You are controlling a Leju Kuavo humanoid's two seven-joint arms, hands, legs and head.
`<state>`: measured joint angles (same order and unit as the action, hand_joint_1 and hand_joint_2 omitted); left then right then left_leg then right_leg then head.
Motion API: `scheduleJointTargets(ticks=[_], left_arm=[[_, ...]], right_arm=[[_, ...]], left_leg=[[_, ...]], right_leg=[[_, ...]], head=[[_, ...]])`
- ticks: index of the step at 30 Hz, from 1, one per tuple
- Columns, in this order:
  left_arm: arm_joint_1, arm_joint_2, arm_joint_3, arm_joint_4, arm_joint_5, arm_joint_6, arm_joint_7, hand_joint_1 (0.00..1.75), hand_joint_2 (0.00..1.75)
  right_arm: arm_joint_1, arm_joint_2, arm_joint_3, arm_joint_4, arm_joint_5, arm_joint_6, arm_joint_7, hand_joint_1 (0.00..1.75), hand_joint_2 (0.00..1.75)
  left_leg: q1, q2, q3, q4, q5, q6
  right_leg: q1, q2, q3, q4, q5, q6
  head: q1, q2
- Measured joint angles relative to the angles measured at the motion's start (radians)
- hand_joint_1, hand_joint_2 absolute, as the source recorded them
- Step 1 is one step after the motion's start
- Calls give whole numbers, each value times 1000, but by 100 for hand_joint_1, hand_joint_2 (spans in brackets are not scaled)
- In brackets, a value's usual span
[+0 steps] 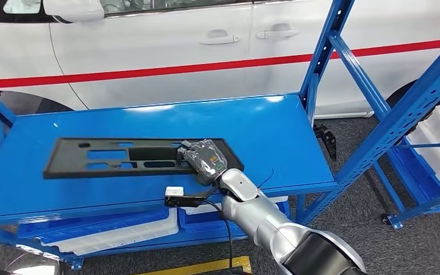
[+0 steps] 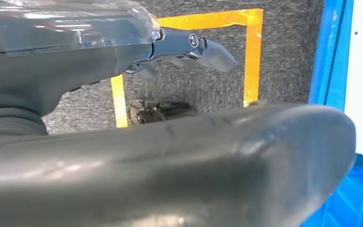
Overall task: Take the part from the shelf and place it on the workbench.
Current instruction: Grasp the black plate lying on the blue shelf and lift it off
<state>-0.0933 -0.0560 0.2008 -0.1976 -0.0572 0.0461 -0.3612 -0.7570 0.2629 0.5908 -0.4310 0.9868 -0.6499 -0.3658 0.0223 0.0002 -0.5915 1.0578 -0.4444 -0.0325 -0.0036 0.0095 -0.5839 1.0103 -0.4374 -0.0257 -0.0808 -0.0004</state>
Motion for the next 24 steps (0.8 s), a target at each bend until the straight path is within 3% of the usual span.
scheduleJointTargets(ticks=[1, 3, 5, 7, 9, 10, 11, 12, 14, 16, 20, 22, 24], left_arm=[[0, 0, 0, 0, 0, 1, 2, 0, 0], [3, 0, 4, 0, 4, -1, 8, 0, 0], [9, 0, 10, 0, 10, -6, 13, 0, 0], [14, 2, 20, 0, 15, -10, 15, 0, 0], [21, 3, 27, 0, 18, -13, 15, 0, 0], [26, 4, 30, 0, 20, -15, 14, 0, 0], [31, 4, 33, 0, 22, -16, 11, 0, 0], [35, 4, 37, 0, 24, -18, 6, 0, 0], [38, 4, 45, 0, 27, -23, -11, 0, 0], [37, 4, 49, 0, 28, -31, -31, 0, 0], [35, 5, 50, 0, 23, -37, -47, 0, 0], [32, 6, 51, 0, 17, -37, -41, 0, 0], [31, 8, 51, 0, 13, -39, -33, 0, 0]], right_arm=[[16, 0, -31, -36, -97, 31, -85, 175, 175], [68, -5, -79, -140, -291, 132, -208, 175, 175], [144, -26, -103, -309, -492, 270, -250, 175, 175], [221, -62, -112, -504, -682, 401, -255, 175, 175], [289, -103, -120, -679, -848, 520, -256, 175, 175], [322, -125, -125, -762, -937, 593, -257, 175, 175], [355, -145, -129, -842, -1019, 671, -258, 175, 175], [384, -164, -133, -919, -1095, 753, -258, 175, 175], [434, -195, -137, -1054, -1210, 898, -258, 175, 175], [473, -215, -138, -1152, -1272, 1006, -256, 175, 175], [519, -244, -124, -1270, -1281, 1087, -253, 175, 175], [518, -259, -110, -1296, -1270, 1079, -253, 175, 175], [517, -275, -97, -1313, -1261, 1059, -253, 175, 175]], left_leg=[[-1, -1, 16, -35, 7, 7], [-5, -5, 19, -46, 5, 23], [-4, -6, 18, -50, 9, 37], [-3, -6, 16, -54, 14, 50], [-7, -7, 12, -53, 13, 57], [-9, -7, 11, -53, 13, 58], [-10, -7, 10, -52, 11, 59], [-12, -7, 11, -51, 10, 59], [-14, -7, 16, -50, 5, 57], [-18, -7, 17, -48, 0, 50], [-20, -6, 15, -40, -9, 31], [-18, -6, -7, 19, -56, 21], [-13, -6, -56, 146, -128, 13]], right_leg=[[2, 1, -1, 1, -1, 6], [4, 2, -3, 1, 0, 17], [1, 0, -7, 12, -11, 28], [-2, -2, -42, 88, -60, 36], [-3, -3, -107, 222, -125, 39], [-3, -3, -132, 271, -139, 39], [-2, -3, -142, 287, -134, 39], [-2, -3, -132, 262, -111, 36], [0, -4, -70, 131, -41, 27], [4, -4, -21, 28, -7, 19], [2, -5, -13, 4, 0, 4], [-3, -8, -13, -1, 5, -5], [-2, -12, -18, 0, 8, -10]], head=[[0, 0], [0, 0], [0, 0], [0, 0], [0, 0], [0, 0], [0, 0], [0, 0], [0, 0], [0, 0], [0, 0], [0, 0], [0, 0]])
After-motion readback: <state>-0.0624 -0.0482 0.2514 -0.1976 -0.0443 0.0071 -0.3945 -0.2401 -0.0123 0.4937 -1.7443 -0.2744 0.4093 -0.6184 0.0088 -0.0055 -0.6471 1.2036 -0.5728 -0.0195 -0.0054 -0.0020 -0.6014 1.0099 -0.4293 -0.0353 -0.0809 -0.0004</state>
